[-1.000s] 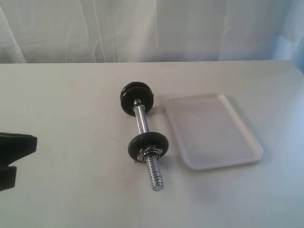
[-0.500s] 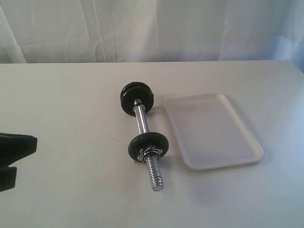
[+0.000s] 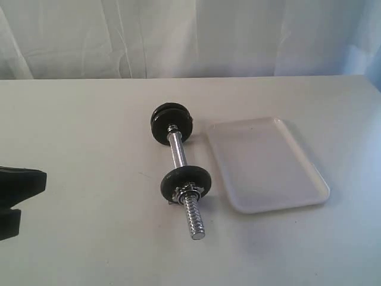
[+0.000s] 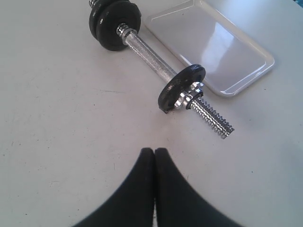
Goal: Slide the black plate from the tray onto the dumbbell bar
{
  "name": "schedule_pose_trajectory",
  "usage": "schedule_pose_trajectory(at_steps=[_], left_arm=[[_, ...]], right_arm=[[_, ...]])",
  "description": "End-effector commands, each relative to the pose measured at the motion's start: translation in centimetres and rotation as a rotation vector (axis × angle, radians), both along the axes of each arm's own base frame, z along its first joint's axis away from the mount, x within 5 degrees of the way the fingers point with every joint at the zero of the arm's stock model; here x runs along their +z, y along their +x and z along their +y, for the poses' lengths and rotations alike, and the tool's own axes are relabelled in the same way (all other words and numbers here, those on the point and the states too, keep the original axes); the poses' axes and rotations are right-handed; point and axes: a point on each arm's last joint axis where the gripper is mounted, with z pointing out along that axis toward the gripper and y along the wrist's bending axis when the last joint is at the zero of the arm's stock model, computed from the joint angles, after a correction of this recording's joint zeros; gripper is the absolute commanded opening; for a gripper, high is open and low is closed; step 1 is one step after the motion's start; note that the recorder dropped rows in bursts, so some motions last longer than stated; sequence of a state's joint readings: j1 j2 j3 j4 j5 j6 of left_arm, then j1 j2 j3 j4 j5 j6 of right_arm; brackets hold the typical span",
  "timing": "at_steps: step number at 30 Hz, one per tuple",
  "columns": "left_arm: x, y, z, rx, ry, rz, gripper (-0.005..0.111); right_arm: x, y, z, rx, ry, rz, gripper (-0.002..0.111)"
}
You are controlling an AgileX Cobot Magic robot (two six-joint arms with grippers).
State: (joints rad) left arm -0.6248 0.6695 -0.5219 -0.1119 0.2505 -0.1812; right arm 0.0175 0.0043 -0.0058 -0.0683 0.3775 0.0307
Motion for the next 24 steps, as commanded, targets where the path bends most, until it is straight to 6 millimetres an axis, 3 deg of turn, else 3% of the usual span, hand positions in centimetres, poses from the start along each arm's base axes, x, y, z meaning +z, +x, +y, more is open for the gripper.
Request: schedule_pose_trajectory(at_steps=[1, 14, 17, 24], left_arm=[[-0.1, -0.2, 0.0, -0.005, -0.003, 0.006, 0.0], [-0.6, -0.7, 0.8, -0.024, 0.076, -0.076, 0.0], [-2.0, -1.5, 1.6, -0.022, 0.093, -0.083, 0.0], [-4.7, -2.7, 4.5, 0.196, 0.024, -0.154, 0.0]], right_arm=[[0.1, 0.1, 0.0, -0.003, -0.01, -0.033, 0.0], [0.1, 0.1, 0.0, -0.003, -0.01, -0.033, 0.0], [0.1, 0.1, 0.0, -0.003, -0.01, -0.033, 0.0], [0.1, 0.1, 0.0, -0.003, -0.01, -0.033, 0.0]])
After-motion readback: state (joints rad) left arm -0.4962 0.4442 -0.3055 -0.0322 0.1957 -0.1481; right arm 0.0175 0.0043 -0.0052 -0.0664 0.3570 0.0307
